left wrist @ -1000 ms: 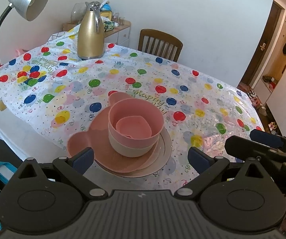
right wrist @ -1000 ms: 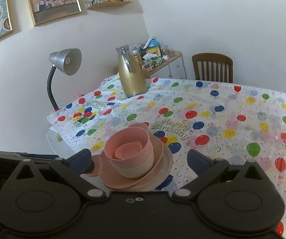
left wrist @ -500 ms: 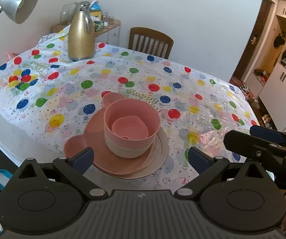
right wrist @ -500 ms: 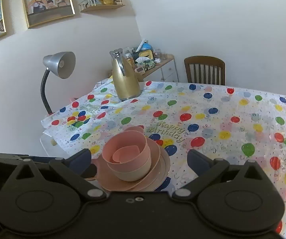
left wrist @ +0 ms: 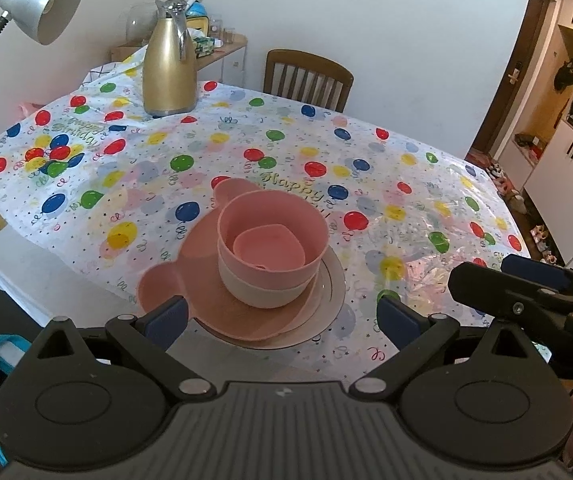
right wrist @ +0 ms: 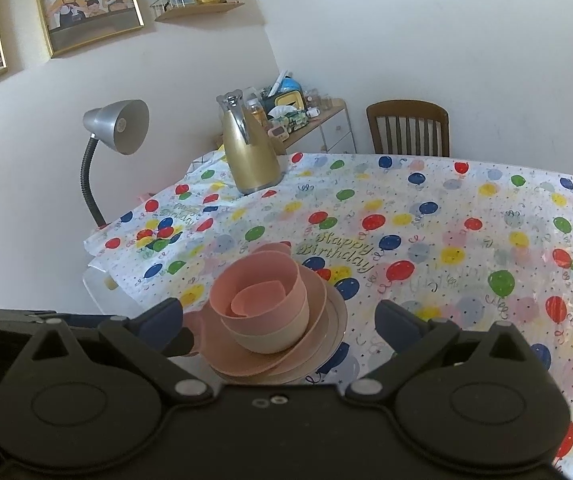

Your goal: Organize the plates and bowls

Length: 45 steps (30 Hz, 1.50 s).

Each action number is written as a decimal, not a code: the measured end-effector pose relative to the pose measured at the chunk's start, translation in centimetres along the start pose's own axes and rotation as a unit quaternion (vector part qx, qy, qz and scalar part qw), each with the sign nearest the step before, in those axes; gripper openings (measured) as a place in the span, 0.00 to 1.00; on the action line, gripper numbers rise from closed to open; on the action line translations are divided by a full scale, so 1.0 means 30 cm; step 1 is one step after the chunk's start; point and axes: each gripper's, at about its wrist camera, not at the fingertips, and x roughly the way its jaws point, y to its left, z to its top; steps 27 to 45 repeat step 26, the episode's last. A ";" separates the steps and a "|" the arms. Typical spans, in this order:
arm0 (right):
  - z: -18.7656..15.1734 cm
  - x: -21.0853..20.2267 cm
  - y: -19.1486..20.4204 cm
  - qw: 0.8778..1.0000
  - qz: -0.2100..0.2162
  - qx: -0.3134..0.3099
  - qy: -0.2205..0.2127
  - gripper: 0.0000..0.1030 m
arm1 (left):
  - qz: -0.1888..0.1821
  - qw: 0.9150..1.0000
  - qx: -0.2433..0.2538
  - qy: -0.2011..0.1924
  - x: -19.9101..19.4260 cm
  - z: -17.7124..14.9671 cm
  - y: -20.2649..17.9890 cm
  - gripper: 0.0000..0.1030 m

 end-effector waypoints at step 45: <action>-0.010 -0.021 -0.018 1.000 0.013 -0.002 0.003 1.00 | 0.003 1.000 -0.017 0.007 0.003 -0.019 -0.035 0.98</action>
